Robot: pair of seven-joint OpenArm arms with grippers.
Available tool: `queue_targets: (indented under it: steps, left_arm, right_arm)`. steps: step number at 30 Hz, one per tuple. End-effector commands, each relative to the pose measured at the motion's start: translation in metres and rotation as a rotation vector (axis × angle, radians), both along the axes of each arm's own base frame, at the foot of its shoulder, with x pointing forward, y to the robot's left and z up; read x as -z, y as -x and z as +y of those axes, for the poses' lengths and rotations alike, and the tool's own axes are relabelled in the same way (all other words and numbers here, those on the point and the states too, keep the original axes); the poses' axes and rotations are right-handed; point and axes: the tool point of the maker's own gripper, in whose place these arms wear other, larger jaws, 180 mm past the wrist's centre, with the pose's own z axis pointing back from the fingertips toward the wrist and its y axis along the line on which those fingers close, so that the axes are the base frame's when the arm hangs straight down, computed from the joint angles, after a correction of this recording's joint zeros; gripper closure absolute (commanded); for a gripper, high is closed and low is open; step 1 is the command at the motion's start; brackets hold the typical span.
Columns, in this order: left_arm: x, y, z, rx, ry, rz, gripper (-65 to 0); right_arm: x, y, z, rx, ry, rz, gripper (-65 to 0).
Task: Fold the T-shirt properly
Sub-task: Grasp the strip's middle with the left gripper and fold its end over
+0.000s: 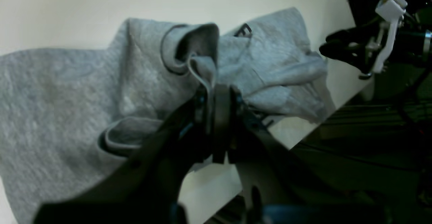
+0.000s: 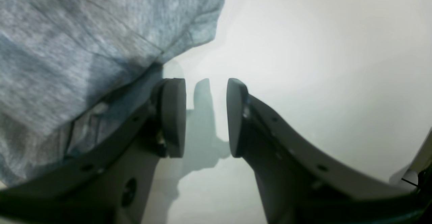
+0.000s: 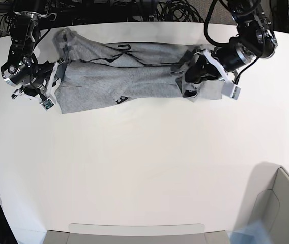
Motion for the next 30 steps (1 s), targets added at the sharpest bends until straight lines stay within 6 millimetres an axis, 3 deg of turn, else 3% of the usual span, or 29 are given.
queue_targets:
  steps: [1, 11, 23, 27, 30]
  left_arm:
    - [-0.011, -0.005, -0.006, 0.002, 0.030, -0.041, 0.0]
    - [-0.005, -0.008, -0.023, -0.102, 0.150, 0.104, 0.0]
    - [0.005, -0.013, -0.017, -0.145, 0.121, 0.119, 0.0]
    - [0.004, -0.014, -0.015, -0.149, 0.117, 0.114, -15.7]
    - [0.005, -0.014, -0.014, -0.180, 0.132, 0.141, -17.1]
  right_arm:
    - [-0.009, -0.007, -0.002, -0.020, 0.012, -0.031, -20.6]
    - [-0.010, -0.007, -0.002, -0.020, 0.012, -0.033, -20.6]
    - [-0.009, -0.006, -0.002, -0.020, 0.012, -0.030, -20.6]
    - [-0.009, -0.007, -0.002, -0.020, 0.012, -0.031, -20.6]
    - [-0.010, -0.007, -0.002, -0.020, 0.012, -0.033, -20.7]
